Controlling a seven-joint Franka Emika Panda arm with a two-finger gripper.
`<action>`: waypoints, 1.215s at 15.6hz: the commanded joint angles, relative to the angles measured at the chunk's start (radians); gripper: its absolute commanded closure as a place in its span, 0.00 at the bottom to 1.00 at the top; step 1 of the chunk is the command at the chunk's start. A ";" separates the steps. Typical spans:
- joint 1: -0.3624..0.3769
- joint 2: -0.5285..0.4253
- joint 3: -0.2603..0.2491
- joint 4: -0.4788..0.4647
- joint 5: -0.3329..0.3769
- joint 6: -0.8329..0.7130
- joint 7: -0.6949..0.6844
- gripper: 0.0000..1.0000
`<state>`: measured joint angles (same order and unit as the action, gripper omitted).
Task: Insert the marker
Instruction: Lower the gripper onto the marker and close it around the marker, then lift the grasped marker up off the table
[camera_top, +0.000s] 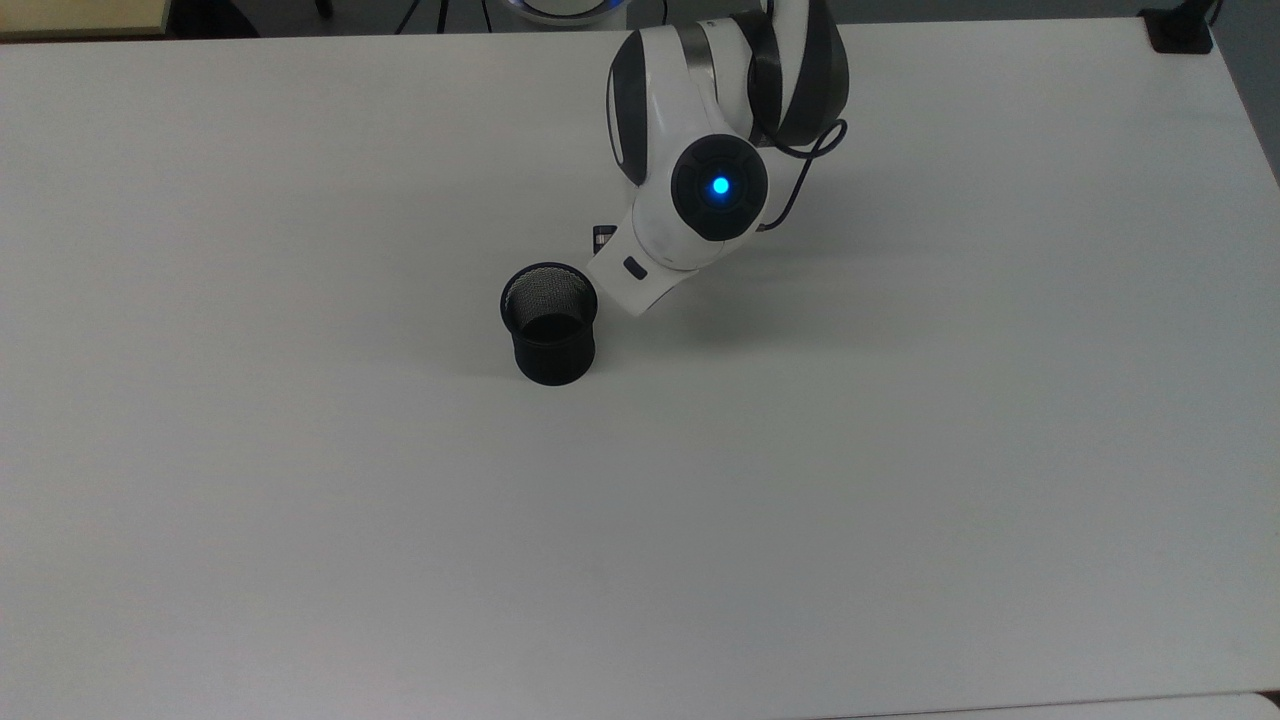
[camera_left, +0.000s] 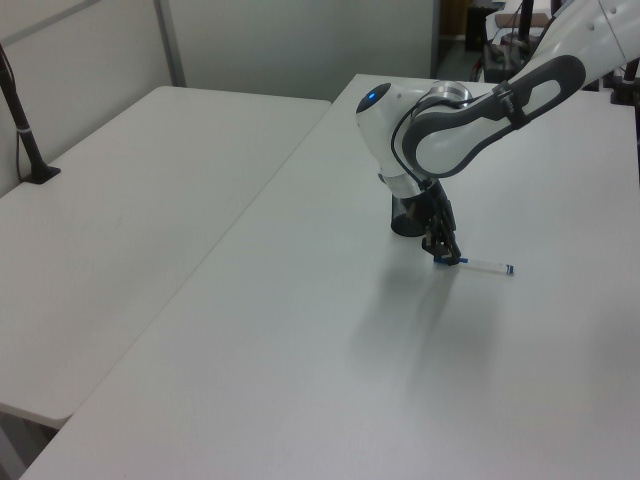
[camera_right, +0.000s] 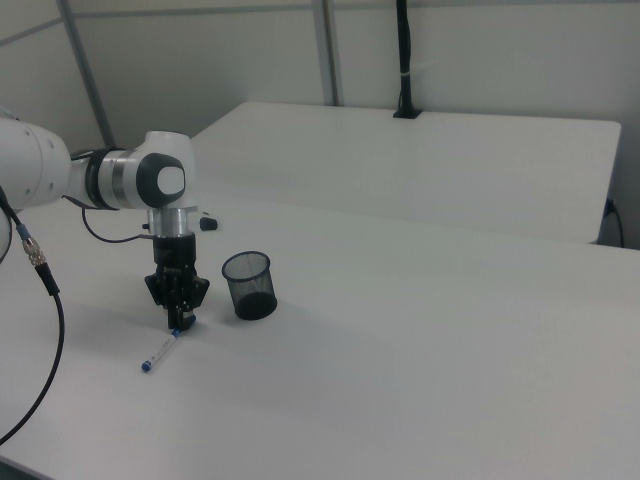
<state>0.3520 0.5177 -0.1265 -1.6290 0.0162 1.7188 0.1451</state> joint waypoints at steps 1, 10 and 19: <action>0.012 0.012 -0.010 -0.020 0.019 0.053 -0.007 0.68; 0.009 0.012 -0.008 -0.018 0.022 0.051 -0.005 0.95; -0.045 -0.140 -0.012 -0.012 0.041 -0.091 -0.077 0.95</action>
<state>0.3382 0.4890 -0.1336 -1.6214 0.0294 1.7031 0.1408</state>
